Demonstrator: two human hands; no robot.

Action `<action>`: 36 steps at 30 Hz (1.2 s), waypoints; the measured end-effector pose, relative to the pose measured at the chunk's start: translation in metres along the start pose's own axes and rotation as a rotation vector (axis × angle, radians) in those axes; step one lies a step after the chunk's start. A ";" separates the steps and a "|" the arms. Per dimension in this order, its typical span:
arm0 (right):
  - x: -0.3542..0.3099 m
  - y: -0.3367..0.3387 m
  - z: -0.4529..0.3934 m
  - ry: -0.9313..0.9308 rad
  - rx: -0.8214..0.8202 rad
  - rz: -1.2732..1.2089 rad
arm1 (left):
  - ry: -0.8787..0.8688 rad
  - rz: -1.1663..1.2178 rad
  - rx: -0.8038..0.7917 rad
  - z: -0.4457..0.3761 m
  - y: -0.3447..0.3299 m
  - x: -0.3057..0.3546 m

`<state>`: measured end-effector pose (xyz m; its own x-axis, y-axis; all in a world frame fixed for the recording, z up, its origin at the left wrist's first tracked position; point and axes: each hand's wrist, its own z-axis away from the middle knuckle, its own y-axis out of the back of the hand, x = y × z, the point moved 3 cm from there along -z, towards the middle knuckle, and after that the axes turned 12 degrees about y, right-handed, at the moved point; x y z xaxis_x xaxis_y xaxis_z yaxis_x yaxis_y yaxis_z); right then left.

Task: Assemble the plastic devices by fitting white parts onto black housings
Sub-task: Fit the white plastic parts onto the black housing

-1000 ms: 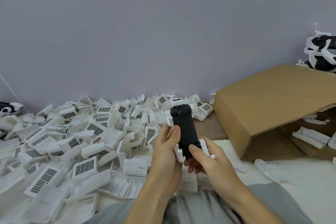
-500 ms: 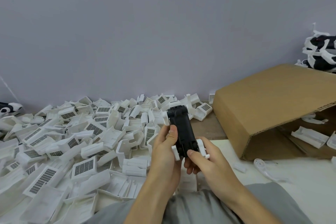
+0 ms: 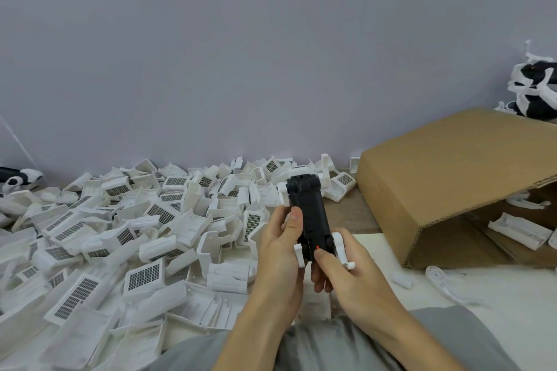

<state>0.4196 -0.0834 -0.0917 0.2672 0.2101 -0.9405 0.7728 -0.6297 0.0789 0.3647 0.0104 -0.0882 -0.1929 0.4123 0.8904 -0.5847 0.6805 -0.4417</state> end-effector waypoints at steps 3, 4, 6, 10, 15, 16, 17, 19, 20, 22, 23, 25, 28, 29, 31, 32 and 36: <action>-0.002 0.000 0.000 0.002 0.004 -0.023 | 0.005 0.001 0.000 0.000 0.001 -0.001; -0.002 0.000 0.000 0.001 0.008 -0.049 | 0.008 -0.002 -0.003 0.000 0.000 -0.001; -0.004 0.000 0.001 -0.007 0.017 -0.098 | 0.008 -0.008 0.000 0.000 0.001 -0.001; -0.003 0.000 0.001 -0.018 0.021 -0.094 | 0.004 0.001 0.010 0.000 -0.001 -0.001; -0.001 0.002 0.001 -0.042 0.007 -0.100 | 0.017 0.003 0.040 -0.002 0.002 -0.002; 0.000 0.002 0.001 -0.041 0.007 -0.102 | 0.018 0.003 0.037 -0.002 0.002 -0.002; -0.001 0.002 0.001 -0.040 0.009 -0.105 | 0.018 0.002 0.032 -0.002 0.002 -0.002; -0.001 0.002 0.001 -0.036 0.012 -0.112 | 0.018 0.000 0.022 -0.001 0.001 -0.002; -0.002 0.002 0.001 -0.033 0.010 -0.114 | 0.015 -0.001 0.019 -0.001 0.001 -0.002; -0.003 0.001 0.002 -0.021 -0.004 -0.108 | 0.006 -0.001 0.017 0.000 0.001 -0.001; -0.003 0.001 0.002 -0.014 -0.014 -0.096 | 0.004 0.000 0.018 0.000 0.001 -0.001; -0.003 0.001 0.003 -0.010 -0.026 -0.077 | 0.006 0.003 0.020 0.001 0.000 0.000; -0.003 0.001 0.003 -0.017 -0.029 -0.058 | 0.003 0.007 0.023 0.001 -0.001 0.000; -0.002 0.000 0.003 -0.019 -0.029 -0.049 | 0.004 0.009 0.025 0.001 -0.001 0.000; -0.002 0.001 0.002 -0.018 -0.027 -0.035 | 0.004 0.013 0.031 0.001 0.000 0.001; -0.001 0.000 0.002 -0.016 -0.024 -0.029 | 0.005 0.016 0.034 0.001 0.000 0.001; 0.000 0.000 0.002 -0.003 0.000 -0.024 | 0.005 0.035 0.007 0.002 0.001 0.003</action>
<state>0.4183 -0.0844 -0.0920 0.2464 0.2231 -0.9431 0.7789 -0.6247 0.0557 0.3622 0.0109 -0.0861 -0.2094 0.4385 0.8740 -0.5831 0.6615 -0.4716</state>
